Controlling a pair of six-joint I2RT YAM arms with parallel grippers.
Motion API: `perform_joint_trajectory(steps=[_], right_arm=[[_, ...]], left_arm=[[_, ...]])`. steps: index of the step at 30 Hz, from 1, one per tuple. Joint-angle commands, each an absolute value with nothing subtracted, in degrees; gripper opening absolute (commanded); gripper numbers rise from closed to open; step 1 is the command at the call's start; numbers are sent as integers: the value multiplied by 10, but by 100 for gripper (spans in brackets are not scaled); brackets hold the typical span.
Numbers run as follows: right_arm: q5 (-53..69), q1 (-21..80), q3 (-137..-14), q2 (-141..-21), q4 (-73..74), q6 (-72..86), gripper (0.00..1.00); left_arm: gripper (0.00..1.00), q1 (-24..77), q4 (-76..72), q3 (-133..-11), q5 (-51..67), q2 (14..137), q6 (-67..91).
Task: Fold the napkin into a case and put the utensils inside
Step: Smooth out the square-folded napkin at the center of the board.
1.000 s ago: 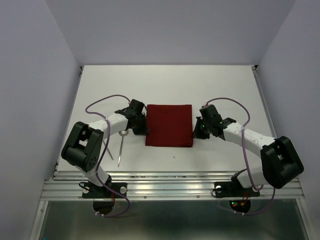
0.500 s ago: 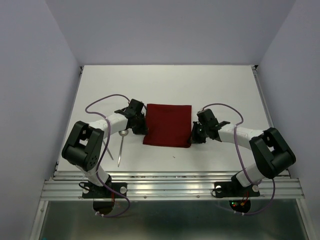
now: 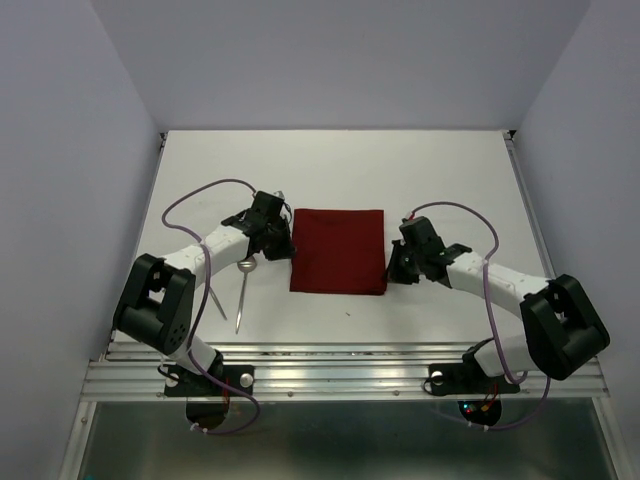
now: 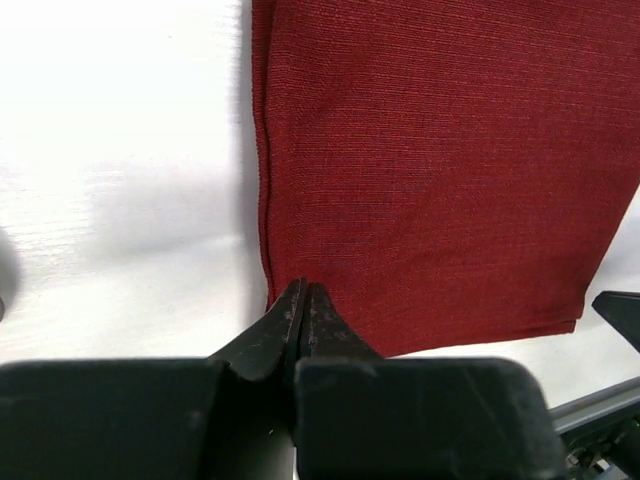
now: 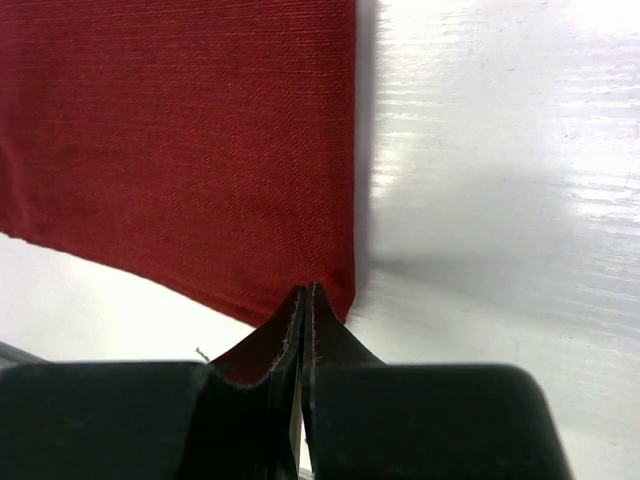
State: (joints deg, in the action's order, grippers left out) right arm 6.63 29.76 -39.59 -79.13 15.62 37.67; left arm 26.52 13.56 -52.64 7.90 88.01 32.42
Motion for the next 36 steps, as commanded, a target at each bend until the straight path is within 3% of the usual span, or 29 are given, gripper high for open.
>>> perform_joint_trajectory(steps=[1,18,36], right_arm=[[74,315,-412,-772,168,375,1],[36,339,-354,-851,129,406,1],[-94,339,-342,-768,258,430,1]], left_arm=[[2,267,134,-527,100,875,315],[0,269,113,-532,119,918,316],[0,269,123,-623,117,965,310]])
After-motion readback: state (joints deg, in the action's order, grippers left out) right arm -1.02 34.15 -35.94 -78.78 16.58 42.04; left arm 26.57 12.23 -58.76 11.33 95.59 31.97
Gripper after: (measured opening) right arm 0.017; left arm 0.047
